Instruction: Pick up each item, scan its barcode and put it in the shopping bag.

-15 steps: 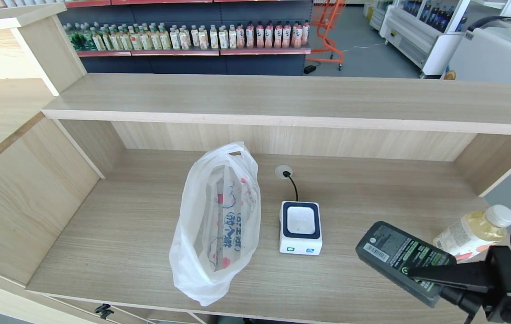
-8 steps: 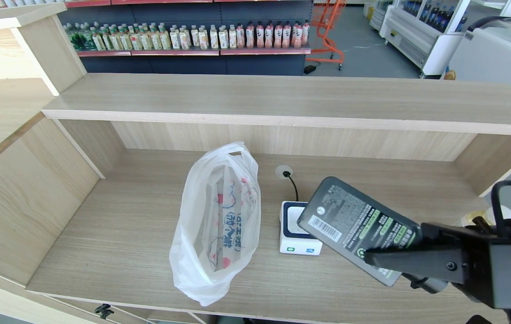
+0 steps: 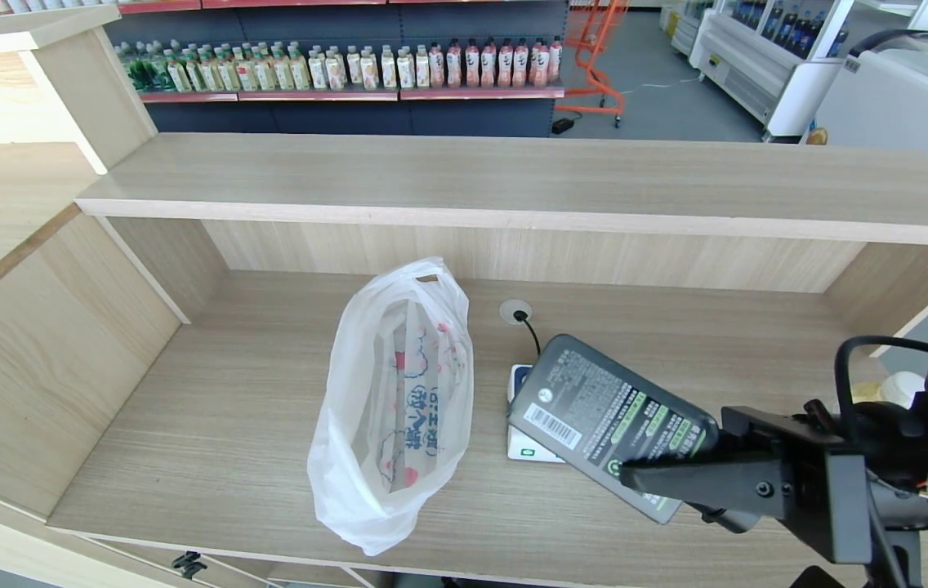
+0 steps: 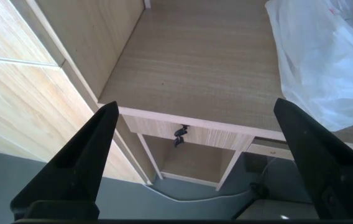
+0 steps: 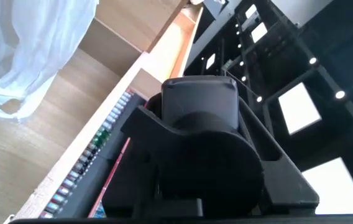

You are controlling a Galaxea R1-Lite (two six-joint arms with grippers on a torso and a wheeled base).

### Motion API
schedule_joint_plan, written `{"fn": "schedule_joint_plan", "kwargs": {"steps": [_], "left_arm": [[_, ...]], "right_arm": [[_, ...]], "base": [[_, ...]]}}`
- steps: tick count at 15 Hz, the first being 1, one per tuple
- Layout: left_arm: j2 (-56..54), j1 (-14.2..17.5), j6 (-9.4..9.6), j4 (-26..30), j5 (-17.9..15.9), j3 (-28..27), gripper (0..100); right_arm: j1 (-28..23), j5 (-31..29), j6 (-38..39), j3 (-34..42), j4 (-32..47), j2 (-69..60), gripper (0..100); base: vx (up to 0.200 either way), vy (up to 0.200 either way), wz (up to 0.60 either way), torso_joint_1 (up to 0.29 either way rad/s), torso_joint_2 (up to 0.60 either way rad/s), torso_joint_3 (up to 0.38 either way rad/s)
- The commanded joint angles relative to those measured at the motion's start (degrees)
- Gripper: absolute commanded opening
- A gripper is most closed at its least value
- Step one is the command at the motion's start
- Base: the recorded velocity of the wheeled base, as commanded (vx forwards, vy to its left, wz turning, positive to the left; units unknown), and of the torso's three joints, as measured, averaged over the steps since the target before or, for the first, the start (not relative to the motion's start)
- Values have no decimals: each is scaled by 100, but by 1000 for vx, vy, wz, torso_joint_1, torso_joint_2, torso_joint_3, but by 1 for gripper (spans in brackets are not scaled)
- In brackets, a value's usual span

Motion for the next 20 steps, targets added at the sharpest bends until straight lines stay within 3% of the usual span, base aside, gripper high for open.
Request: {"fn": "schedule_joint_plan", "kwargs": {"steps": [1, 18, 20], "left_arm": [[-2, 0, 1, 0, 1, 0, 100], [-2, 0, 1, 0, 1, 0, 100], [-2, 0, 1, 0, 1, 0, 100]], "right_arm": [[1, 5, -3, -5, -4, -6, 0], [10, 5, -21, 118, 13, -366, 0], [-8, -4, 814, 30, 22, -551, 0]], "base": [[0, 0, 0, 0, 0, 0], [0, 0, 0, 0, 0, 0], [0, 0, 0, 0, 0, 0]]}}
